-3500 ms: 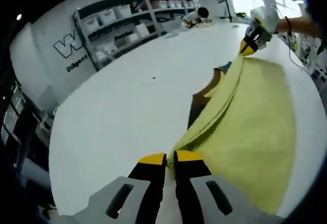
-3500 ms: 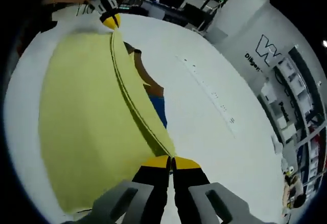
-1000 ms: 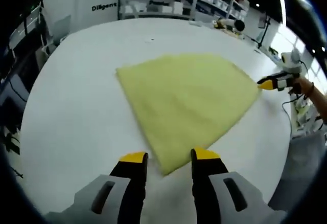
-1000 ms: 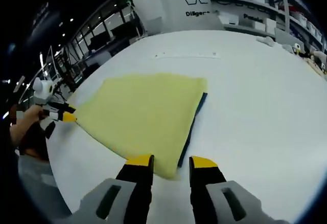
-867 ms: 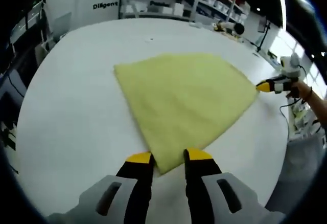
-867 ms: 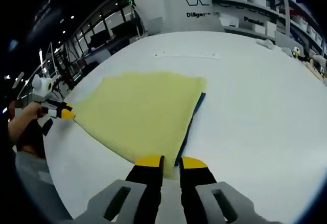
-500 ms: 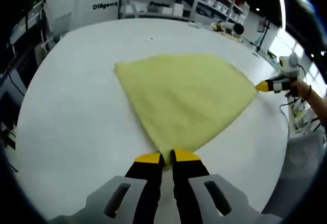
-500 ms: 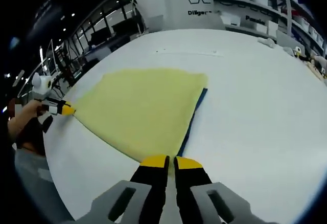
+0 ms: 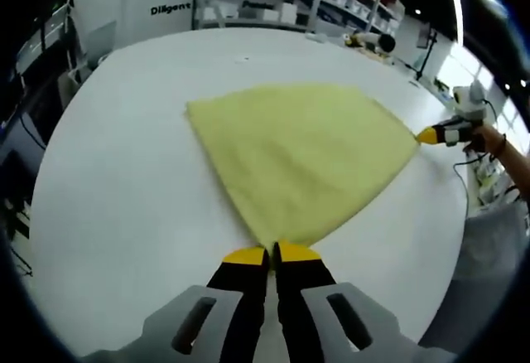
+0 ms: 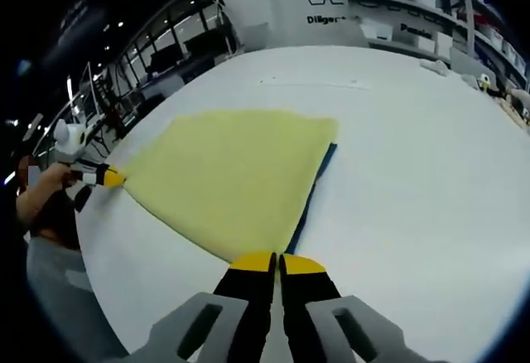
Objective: Fold the garment on the visible template until the final outline fits inside the template.
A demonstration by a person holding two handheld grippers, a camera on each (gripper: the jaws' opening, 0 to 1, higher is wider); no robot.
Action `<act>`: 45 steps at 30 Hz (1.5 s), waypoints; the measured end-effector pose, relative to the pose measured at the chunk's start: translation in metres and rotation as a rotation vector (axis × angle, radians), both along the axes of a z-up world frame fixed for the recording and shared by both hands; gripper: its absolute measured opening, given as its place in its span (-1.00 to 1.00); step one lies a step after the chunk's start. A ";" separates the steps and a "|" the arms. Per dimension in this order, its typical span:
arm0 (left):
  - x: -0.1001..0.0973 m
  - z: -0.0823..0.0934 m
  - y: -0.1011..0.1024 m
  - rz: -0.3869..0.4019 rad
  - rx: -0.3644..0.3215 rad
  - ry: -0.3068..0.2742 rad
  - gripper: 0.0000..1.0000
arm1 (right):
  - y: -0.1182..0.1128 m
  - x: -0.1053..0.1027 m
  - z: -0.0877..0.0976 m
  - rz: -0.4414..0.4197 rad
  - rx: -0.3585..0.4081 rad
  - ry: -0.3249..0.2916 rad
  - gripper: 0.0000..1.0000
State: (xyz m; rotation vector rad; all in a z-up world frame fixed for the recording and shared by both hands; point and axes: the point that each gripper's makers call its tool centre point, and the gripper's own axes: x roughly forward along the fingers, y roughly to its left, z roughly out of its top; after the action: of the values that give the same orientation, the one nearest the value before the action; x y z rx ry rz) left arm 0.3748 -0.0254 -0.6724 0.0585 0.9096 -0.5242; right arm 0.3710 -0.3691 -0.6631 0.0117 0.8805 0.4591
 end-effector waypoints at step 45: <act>-0.019 0.022 0.013 0.055 -0.008 -0.127 0.02 | 0.022 -0.026 0.015 0.076 -0.027 -0.066 -0.06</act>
State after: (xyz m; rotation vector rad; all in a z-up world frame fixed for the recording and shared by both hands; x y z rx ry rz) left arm 0.3554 -0.0126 -0.6504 0.0584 0.7831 -0.4677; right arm 0.3449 -0.3468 -0.6481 -0.0621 0.8240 0.5155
